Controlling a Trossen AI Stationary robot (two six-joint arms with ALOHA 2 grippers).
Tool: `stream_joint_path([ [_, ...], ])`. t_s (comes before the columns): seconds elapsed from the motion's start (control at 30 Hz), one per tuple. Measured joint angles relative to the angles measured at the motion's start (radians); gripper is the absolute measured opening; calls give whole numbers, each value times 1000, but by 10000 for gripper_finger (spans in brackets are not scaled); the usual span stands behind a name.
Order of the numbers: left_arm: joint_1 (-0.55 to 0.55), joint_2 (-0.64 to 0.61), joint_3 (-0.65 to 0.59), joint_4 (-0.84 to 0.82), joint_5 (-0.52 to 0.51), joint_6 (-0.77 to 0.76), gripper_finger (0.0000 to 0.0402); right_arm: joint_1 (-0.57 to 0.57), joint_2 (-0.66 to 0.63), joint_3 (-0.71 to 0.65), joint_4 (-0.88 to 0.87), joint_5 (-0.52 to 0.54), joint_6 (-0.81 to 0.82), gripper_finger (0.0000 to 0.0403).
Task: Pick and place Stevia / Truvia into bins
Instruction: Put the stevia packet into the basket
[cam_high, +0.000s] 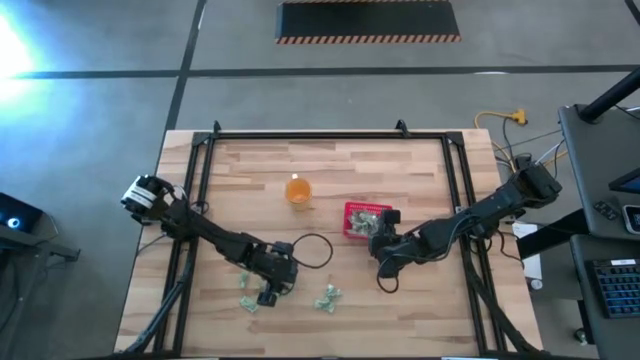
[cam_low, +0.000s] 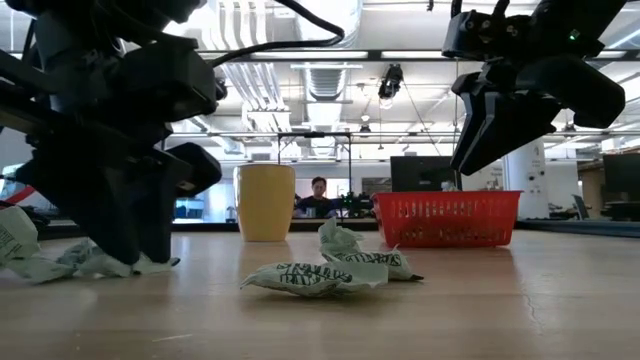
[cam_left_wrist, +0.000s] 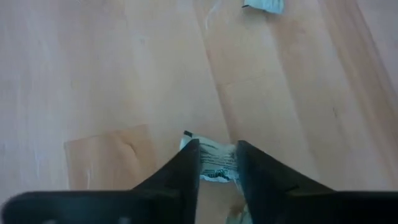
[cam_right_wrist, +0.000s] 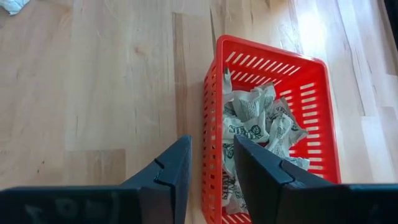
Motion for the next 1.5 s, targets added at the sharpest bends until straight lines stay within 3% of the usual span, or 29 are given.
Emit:
stream_joint_path([
  [0.23, 0, -5, 0, -10, -12, 29, 6, 0, 0, 0, 1, -1, 1, 106],
  [0.43, 2, -11, 13, -17, -86, 86, 7, 0, 0, 10, 0, -101, 2, 98],
  [0.63, 10, -11, 61, 13, -263, 224, 2, 5, 0, 57, 2, -286, 14, 89],
  [0.77, 27, -11, 90, 105, -367, 371, 1, 33, 0, 71, 3, -376, 65, 82],
  [0.87, 53, -11, 95, 239, -401, 508, 1, 63, 0, 71, 6, -385, 83, 78],
  [1.03, 143, -1, 97, 487, -371, 672, 0, 100, 0, 71, 8, -385, 108, 73],
  [1.23, 297, 83, 126, 661, -197, 661, 0, 111, 0, 72, 10, -385, 108, 75],
  [1.5, 396, 269, 270, 683, -151, 599, 0, 111, -3, 72, 2, -383, 108, 71],
])
